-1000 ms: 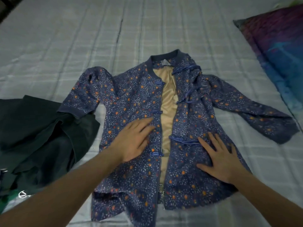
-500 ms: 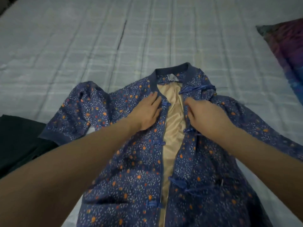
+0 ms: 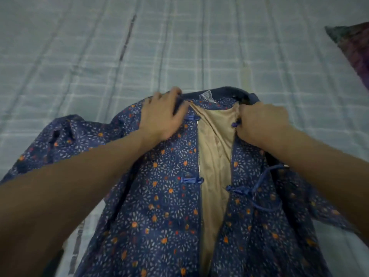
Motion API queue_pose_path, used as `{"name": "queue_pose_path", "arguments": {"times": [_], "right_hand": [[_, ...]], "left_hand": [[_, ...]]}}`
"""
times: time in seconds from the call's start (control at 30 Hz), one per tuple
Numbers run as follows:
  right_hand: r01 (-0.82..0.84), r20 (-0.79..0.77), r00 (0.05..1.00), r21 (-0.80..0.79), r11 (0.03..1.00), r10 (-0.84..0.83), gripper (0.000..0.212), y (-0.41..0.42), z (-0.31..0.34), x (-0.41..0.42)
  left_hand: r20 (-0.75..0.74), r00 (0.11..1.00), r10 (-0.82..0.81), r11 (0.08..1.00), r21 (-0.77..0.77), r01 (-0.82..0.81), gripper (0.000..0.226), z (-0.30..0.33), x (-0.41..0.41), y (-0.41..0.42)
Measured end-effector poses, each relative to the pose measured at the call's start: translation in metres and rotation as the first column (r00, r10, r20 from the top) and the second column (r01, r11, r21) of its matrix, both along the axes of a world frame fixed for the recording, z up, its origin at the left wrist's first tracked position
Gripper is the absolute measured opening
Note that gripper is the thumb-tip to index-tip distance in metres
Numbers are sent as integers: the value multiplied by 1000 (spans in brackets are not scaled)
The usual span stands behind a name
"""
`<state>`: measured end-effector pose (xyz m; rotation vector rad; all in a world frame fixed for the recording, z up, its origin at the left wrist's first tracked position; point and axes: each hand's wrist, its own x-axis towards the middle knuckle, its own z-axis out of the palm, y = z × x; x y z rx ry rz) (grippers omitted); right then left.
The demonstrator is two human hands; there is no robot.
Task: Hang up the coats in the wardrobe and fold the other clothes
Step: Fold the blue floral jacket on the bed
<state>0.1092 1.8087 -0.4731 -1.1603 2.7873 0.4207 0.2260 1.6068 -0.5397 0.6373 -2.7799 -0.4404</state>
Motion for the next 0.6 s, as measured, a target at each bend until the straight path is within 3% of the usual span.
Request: {"name": "queue_pose_path", "arguments": {"times": [0.07,0.17,0.23,0.33,0.43,0.53,0.6], "right_hand": [[-38,-9,999,4,999,38,35,1,5,-3],[-41,-4,999,45,998,41,34,-3,12,-5],[-29,55,998,80,996,25,36,-6,13,-6],[-20,106,994,105,994,8,36,-9,15,-6],[-16,175,985,156,988,-12,37,-9,30,-7],[-65,322,947,180,982,4,30,-4,49,-11],[-64,412,911,147,987,-2,25,0,61,-16]], "left_hand": [[-89,975,206,977,70,-200,36,11,-21,-12],[181,935,306,922,188,-339,38,21,-55,-38],[374,916,143,962,163,-217,33,32,-70,-44],[583,808,-84,994,102,30,30,51,-83,-43],[553,824,-120,993,61,104,26,70,-90,-51],[373,928,25,997,58,-50,27,88,-94,-59],[280,947,157,985,30,-172,26,91,-95,-57]]}}
